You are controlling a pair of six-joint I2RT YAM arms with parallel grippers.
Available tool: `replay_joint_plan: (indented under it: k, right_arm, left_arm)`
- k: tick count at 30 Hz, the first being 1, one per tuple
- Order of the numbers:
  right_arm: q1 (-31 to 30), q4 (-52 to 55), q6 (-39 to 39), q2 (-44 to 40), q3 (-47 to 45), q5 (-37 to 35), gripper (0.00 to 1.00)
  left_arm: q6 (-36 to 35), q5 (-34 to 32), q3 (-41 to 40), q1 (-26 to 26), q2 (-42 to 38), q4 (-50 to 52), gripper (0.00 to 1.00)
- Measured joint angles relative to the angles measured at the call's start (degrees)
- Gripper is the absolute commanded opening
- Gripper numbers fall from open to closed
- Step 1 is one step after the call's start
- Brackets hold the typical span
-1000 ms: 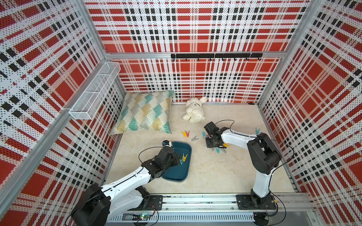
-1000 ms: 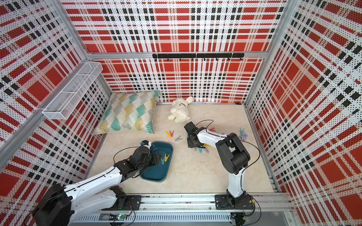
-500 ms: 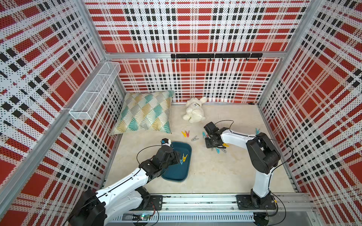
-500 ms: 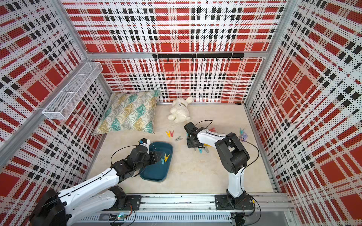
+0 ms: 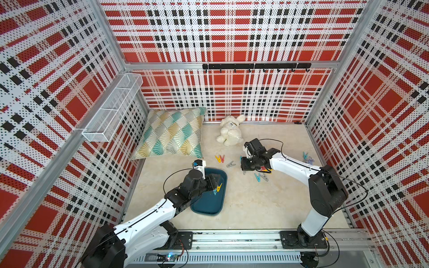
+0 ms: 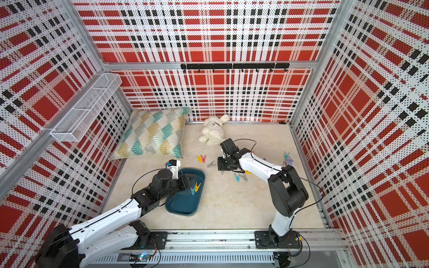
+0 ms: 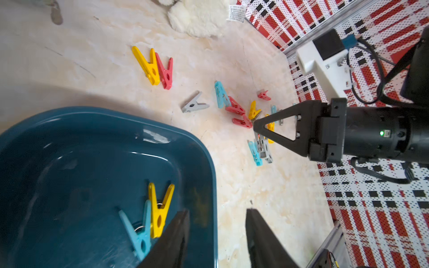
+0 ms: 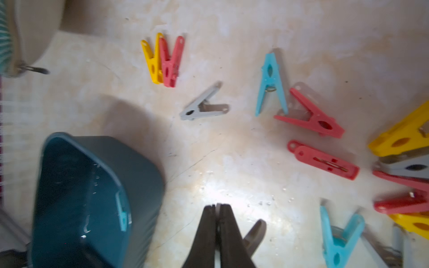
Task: Put the clothespins into the storage box
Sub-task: Pick up the clothespin from the center of the board, then place the clothespin in the storage box.
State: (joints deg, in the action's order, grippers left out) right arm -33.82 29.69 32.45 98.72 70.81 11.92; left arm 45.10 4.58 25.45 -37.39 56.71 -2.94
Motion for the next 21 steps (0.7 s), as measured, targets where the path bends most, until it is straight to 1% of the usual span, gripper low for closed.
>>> replay_joint_plan:
  k: [5,11,21]
  right_arm:
    - [0.0,-2.0,3.0,-0.2,1.3,7.6,0.00]
    - [-0.7,-4.7,6.6,-0.3,1.5,14.2,0.00]
    - [-4.9,-6.9,9.9,-0.3,3.8,17.4,0.00]
  left_arm:
    - [0.0,1.7,0.0,-0.7,2.3,-3.4,0.47]
    - [-0.1,3.2,0.4,-1.7,4.6,-5.8,0.47]
    - [1.5,5.7,1.0,-1.8,6.6,-11.0,0.47]
